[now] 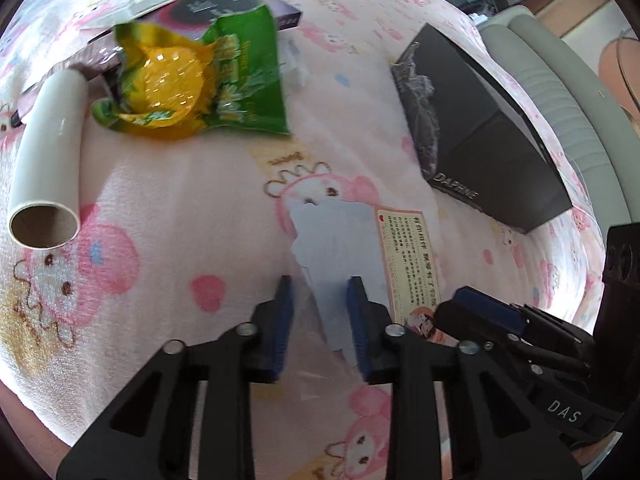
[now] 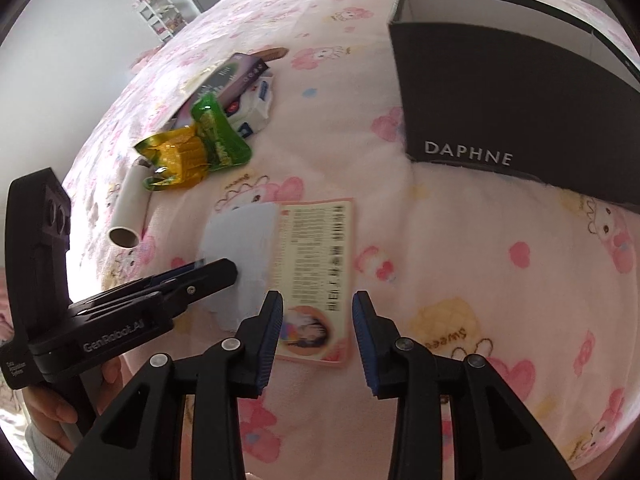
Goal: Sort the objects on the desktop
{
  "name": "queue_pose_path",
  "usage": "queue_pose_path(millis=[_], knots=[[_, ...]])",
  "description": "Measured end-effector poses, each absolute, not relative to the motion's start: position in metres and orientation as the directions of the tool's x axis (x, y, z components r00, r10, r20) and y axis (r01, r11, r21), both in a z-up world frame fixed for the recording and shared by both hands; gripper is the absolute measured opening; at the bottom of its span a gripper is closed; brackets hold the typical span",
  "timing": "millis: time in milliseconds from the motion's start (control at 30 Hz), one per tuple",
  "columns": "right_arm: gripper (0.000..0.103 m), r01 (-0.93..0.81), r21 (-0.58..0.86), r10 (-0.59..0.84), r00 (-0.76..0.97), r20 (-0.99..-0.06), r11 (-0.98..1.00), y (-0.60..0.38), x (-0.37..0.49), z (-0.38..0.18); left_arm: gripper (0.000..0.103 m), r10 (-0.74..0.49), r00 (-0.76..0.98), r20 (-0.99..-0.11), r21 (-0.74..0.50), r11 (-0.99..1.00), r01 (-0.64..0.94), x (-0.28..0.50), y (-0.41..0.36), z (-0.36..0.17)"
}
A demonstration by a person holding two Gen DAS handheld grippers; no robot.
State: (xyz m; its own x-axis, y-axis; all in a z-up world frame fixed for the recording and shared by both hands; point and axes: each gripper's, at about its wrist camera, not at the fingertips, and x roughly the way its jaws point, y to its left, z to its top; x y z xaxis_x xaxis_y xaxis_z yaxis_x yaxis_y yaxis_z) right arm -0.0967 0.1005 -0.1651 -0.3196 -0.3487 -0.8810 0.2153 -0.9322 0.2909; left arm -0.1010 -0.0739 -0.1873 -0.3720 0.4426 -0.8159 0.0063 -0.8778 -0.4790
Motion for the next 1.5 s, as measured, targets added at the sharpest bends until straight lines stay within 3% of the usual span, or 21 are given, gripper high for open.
queue_pose_path(millis=[100, 467, 567, 867, 1233, 1400, 1500], knots=[[0.032, 0.232, 0.289, -0.354, -0.321, -0.878, -0.929, 0.098, -0.095, -0.162, 0.018, 0.459, -0.371, -0.807, -0.490, -0.872, -0.012, -0.102, -0.066, -0.184], [0.032, 0.282, 0.312, -0.392, -0.302, -0.869, -0.907, 0.110, -0.079, -0.152, 0.018, 0.517, -0.376, -0.769, -0.530, -0.845, -0.078, -0.106, -0.032, -0.162], [0.045, 0.298, 0.330, -0.417, -0.302, -0.858, -0.896, 0.108, -0.077, -0.149, 0.018, 0.515, -0.368, -0.774, -0.525, -0.847, -0.082, -0.107, -0.023, -0.161], [0.052, 0.337, 0.319, -0.425, -0.314, -0.849, -0.886, 0.106, -0.073, -0.144, 0.018, 0.547, -0.371, -0.751, -0.540, -0.831, -0.132, -0.110, -0.004, -0.140], [0.052, 0.194, 0.332, -0.384, -0.420, -0.822, -0.923, 0.176, -0.070, -0.131, 0.018, 0.609, -0.290, -0.738, -0.543, -0.792, -0.280, -0.122, 0.073, -0.129], [0.052, 0.084, 0.344, -0.345, -0.429, -0.835, -0.935, 0.217, -0.069, -0.143, 0.034, 0.630, -0.246, -0.737, -0.572, -0.774, -0.270, -0.125, 0.091, -0.143], [0.052, 0.054, 0.359, -0.346, -0.428, -0.835, -0.932, 0.231, -0.070, -0.147, 0.038, 0.639, -0.252, -0.727, -0.588, -0.769, -0.251, -0.123, 0.087, -0.147]])
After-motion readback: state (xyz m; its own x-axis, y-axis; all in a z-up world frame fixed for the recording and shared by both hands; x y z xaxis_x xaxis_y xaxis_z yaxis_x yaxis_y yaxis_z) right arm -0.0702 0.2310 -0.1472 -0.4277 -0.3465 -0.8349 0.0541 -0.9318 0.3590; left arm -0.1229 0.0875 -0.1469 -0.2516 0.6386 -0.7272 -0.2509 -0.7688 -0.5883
